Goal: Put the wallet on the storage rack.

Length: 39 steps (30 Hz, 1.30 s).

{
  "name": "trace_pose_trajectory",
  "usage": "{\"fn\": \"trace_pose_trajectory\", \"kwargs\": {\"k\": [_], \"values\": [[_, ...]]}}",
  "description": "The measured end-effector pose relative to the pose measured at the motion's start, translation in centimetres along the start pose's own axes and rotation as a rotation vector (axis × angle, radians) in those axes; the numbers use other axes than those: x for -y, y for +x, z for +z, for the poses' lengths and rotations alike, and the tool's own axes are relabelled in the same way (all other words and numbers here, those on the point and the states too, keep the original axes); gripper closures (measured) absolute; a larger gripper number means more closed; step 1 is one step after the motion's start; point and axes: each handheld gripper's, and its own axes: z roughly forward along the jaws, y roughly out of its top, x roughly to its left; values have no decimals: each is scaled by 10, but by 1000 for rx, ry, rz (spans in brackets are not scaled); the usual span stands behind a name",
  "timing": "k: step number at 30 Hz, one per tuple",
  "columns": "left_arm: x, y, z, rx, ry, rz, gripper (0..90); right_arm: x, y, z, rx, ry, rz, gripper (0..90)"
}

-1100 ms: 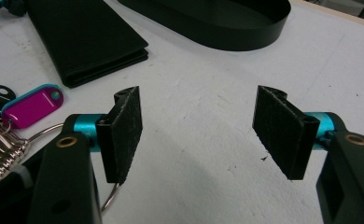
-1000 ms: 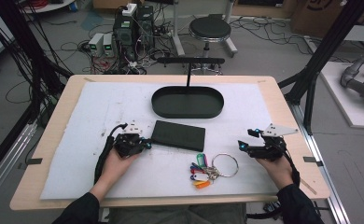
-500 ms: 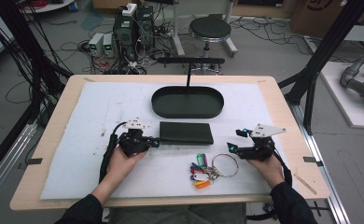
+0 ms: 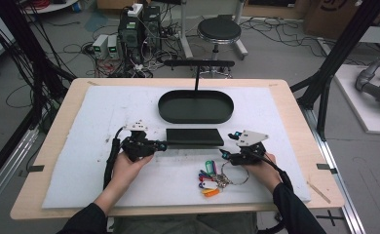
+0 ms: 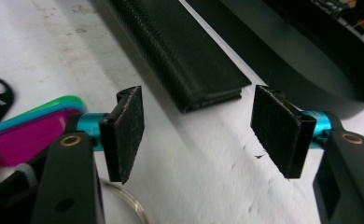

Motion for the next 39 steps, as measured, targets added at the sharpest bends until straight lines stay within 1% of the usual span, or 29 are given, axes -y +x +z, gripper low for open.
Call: {"fn": "trace_pose_trajectory", "kwargs": {"k": [1, 3, 4, 5, 6, 7, 9, 11, 12, 15, 16, 17, 18, 19, 20, 22, 23, 24, 25, 26, 28, 29, 31, 32, 34, 35, 37, 38, 39], "values": [[0, 0, 0, 5, -4, -7, 872, -3, 1, 3, 7, 4, -16, 391], [0, 0, 0, 10, -9, -9, 872, -8, 2, 10, 15, 12, -49, 429], [0, 0, 0, 13, -10, -7, 872, -10, 3, 14, 15, 22, -66, 461], [0, -1, -1, 10, -9, -4, 872, -12, 4, 17, 5, 40, -81, 491], [0, -1, -1, 4, -9, 1, 872, -13, 6, 21, 16, 58, -110, 544], [0, -1, -2, 1, -12, 5, 872, -13, 6, 21, 16, 58, -110, 544], [-1, 0, -4, -3, -20, 7, 871, -13, 6, 20, 8, 57, -125, 615], [-1, 0, -5, -13, -33, 19, 868, -15, 4, 15, 3, 36, -123, 676], [-1, -1, -6, -17, -43, 30, 865, -16, 2, 12, -2, 22, -120, 704], [-2, -2, -10, -42, -69, 84, 840, -19, -3, 3, -37, -16, -110, 752], [-2, -2, -11, -50, -84, 104, 763, -21, -4, -2, -63, -26, -110, 772], [-2, -3, -12, -66, -95, 119, 763, -21, -4, -2, -63, -26, -110, 772], [-3, -3, -13, -76, -95, 136, 662, -22, -5, -7, -86, -45, -96, 780], [-3, -3, -14, -87, -95, 149, 662, -22, -5, -7, -86, -45, -96, 780], [-3, -3, -14, -96, -99, 162, 620, -22, -5, -8, -99, -57, -81, 782], [-3, -2, -14, -104, -103, 201, 544, -22, -6, -11, -122, -71, -71, 784], [-3, -1, -13, -103, -104, 221, 508, -22, -7, -12, -132, -75, -69, 785], [-3, -1, -11, -95, -106, 241, 453, -22, -9, -15, -156, -88, -60, 785], [-3, -1, -11, -95, -106, 241, 444, -22, -9, -15, -156, -88, -60, 785], [-2, -1, -9, -90, -109, 256, 444, -22, -10, -16, -164, -96, -58, 786], [-2, -1, -6, -69, -107, 285, 405, -24, -9, -21, -189, -116, -53, 787], [-2, -1, -5, -60, -103, 293, 405, -24, -9, -21, -189, -116, -53, 787], [-1, -1, -2, -44, -93, 312, 389, -25, -9, -23, -206, -128, -54, 787], [-1, -1, -1, -38, -95, 314, 377, -26, -8, -24, -222, -142, -48, 787], [0, -1, 0, -22, -92, 329, 372, -26, -8, -24, -230, -144, -48, 787], [0, -1, 2, -17, -94, 329, 356, -26, -8, -25, -236, -151, -43, 787], [0, 0, 4, -4, -86, 346, 351, -26, -9, -26, -259, -167, -40, 787], [1, 0, 5, 4, -89, 347, 345, -27, -9, -28, -276, -179, -37, 788], [1, 0, 7, 10, -87, 354, 345, -27, -9, -28, -276, -179, -37, 788]]}}
